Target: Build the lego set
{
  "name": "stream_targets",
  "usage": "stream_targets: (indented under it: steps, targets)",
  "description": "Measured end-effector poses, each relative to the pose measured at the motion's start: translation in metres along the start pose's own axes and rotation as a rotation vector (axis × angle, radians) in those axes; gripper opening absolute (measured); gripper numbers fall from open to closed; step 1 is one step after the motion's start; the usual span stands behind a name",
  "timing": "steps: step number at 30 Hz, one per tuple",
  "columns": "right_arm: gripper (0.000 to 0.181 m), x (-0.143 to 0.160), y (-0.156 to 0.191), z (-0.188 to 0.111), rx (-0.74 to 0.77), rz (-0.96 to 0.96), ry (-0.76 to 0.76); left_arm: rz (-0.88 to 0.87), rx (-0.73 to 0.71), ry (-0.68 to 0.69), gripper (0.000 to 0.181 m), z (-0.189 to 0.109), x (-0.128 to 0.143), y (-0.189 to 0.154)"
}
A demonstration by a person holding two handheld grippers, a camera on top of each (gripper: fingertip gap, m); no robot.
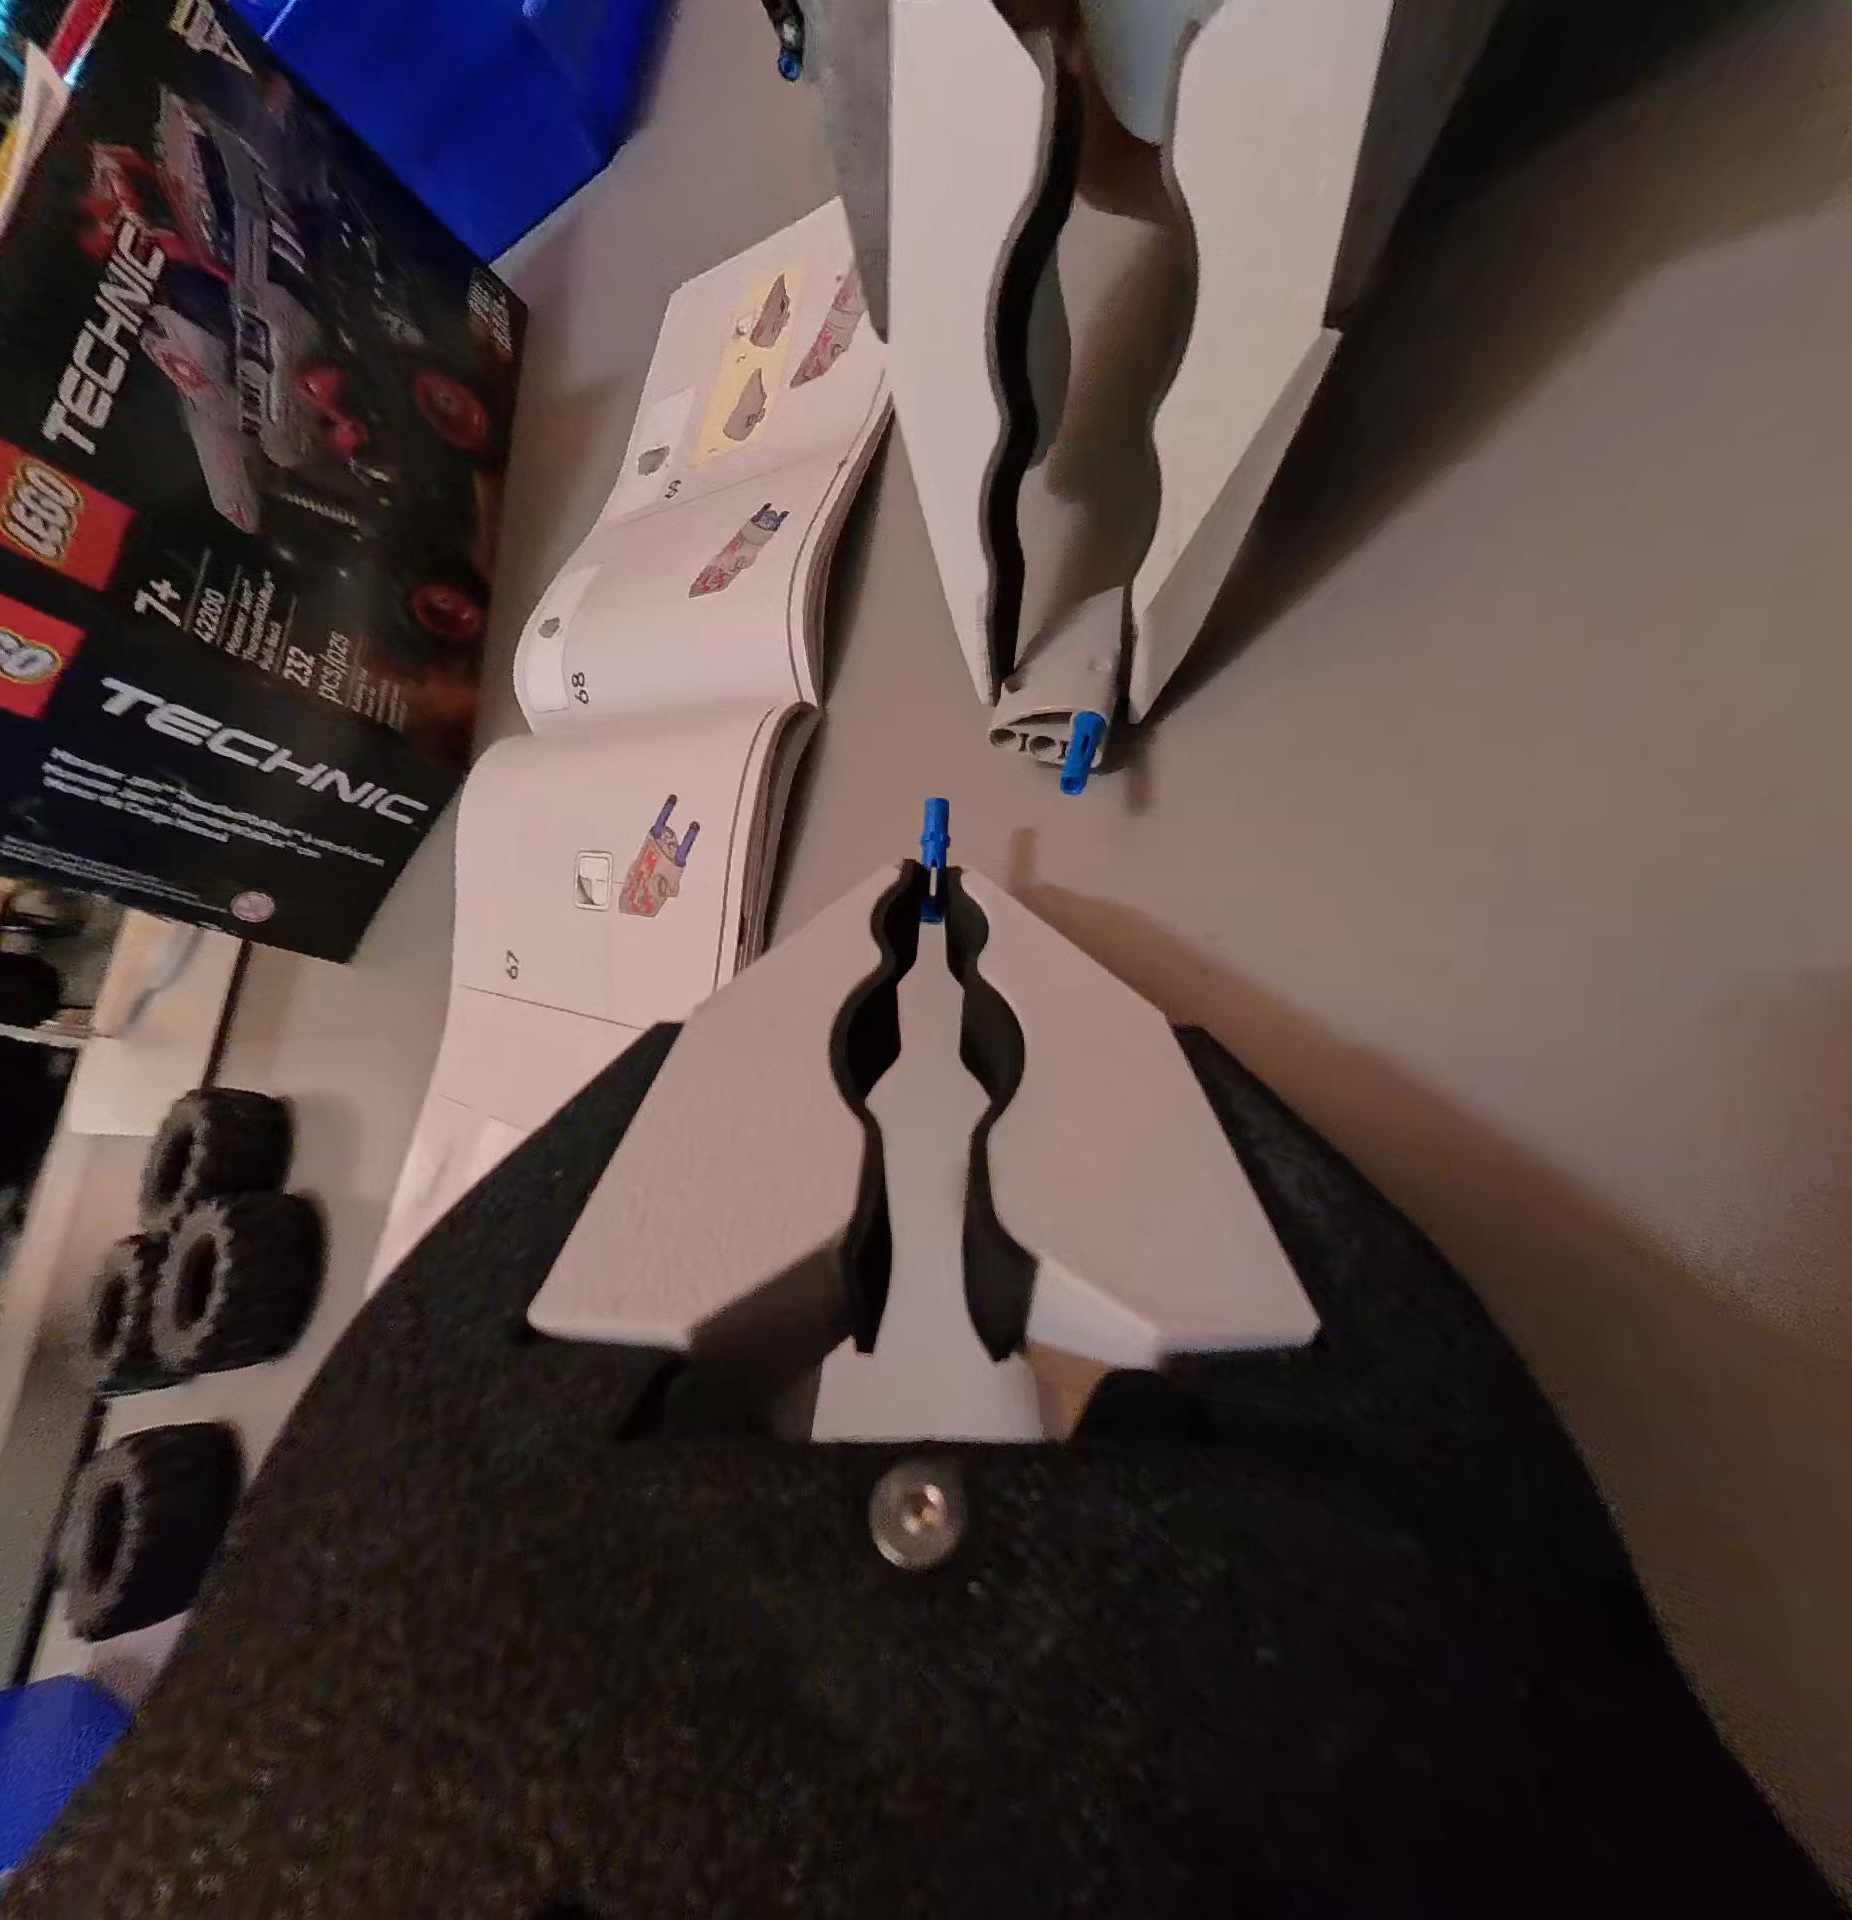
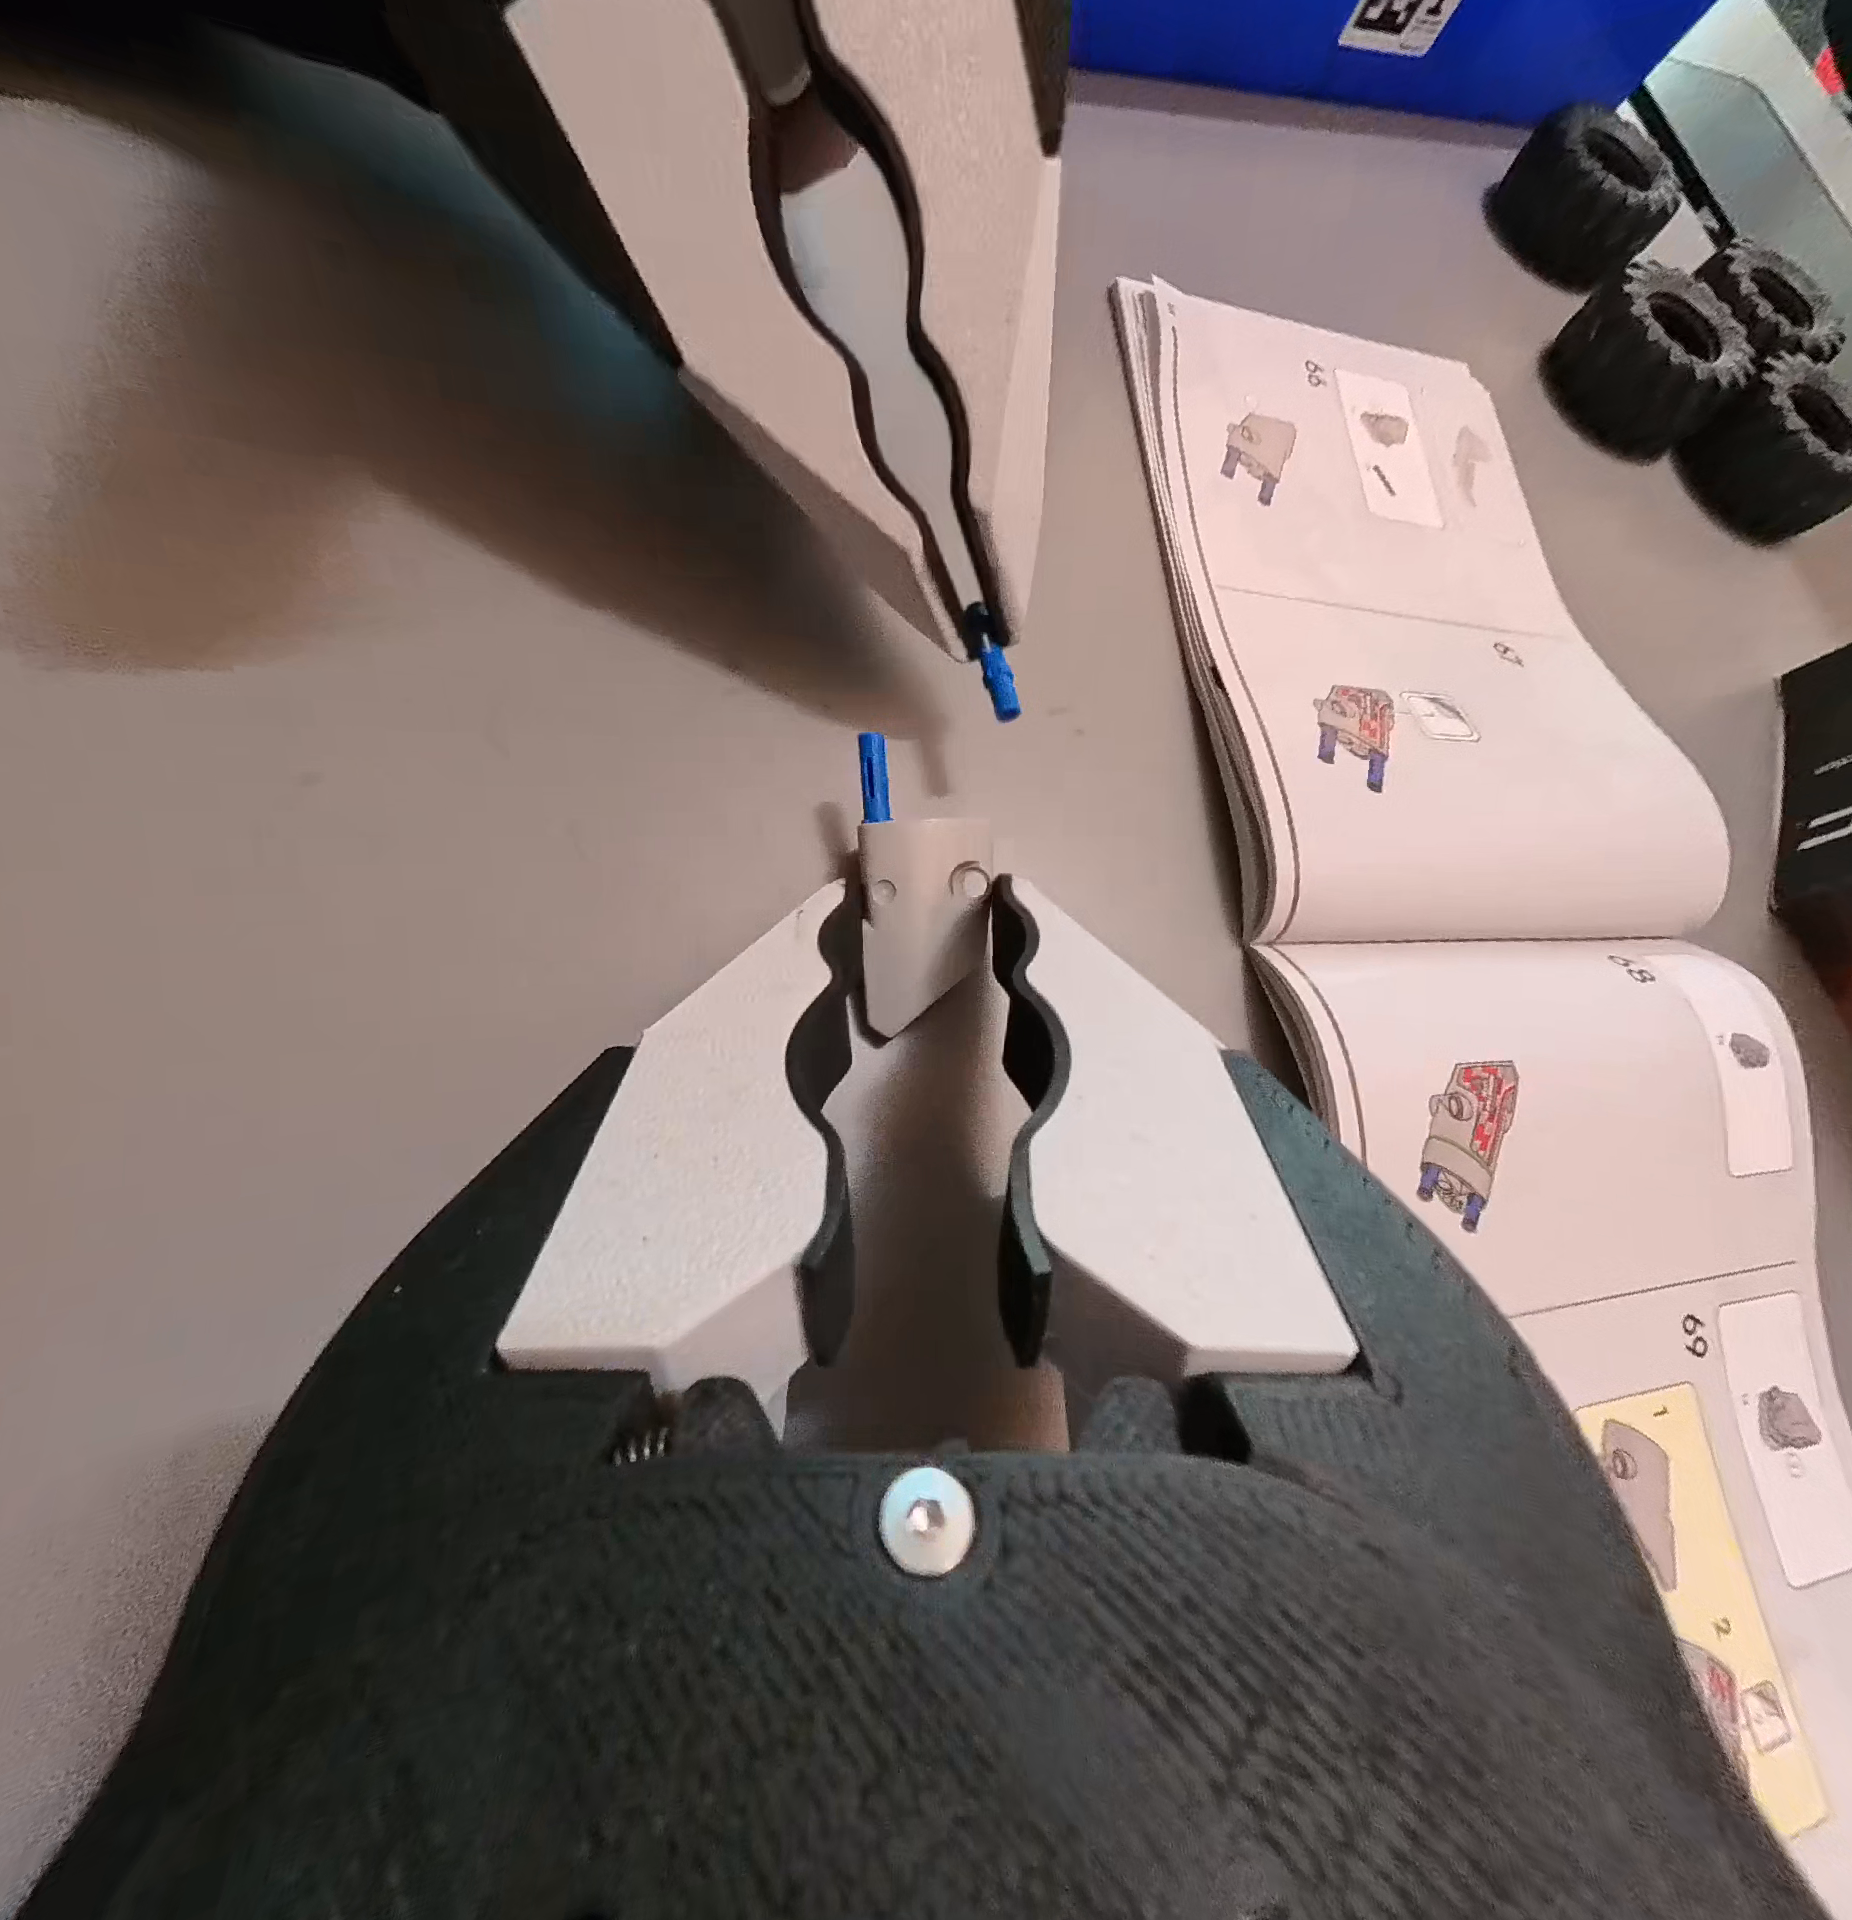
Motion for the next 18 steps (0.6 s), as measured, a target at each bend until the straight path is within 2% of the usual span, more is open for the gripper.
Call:
stream_targets:
  steps: [6, 18]
  targets:
    - [0.023, -0.002, 0.003, 0.002, -0.034, -0.001, -0.004, 0.197, 0.011, 0.11, 0.002, 0.01, 0.001, -0.014]
    - [0.023, -0.003, 0.003, 0.005, -0.066, 0.019, -0.003, 0.207, -0.005, 0.094, 0.002, 0.008, -0.004, -0.014]
Point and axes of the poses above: each gripper's, where its closed fingertips meet, z out along the fingers, x out of its underside, y = z × x across the jaws, the point moved 2 cm from there along -z, back along the fingers, and after that the axes turned 9 degrees about -y, right-handed, at the moved point
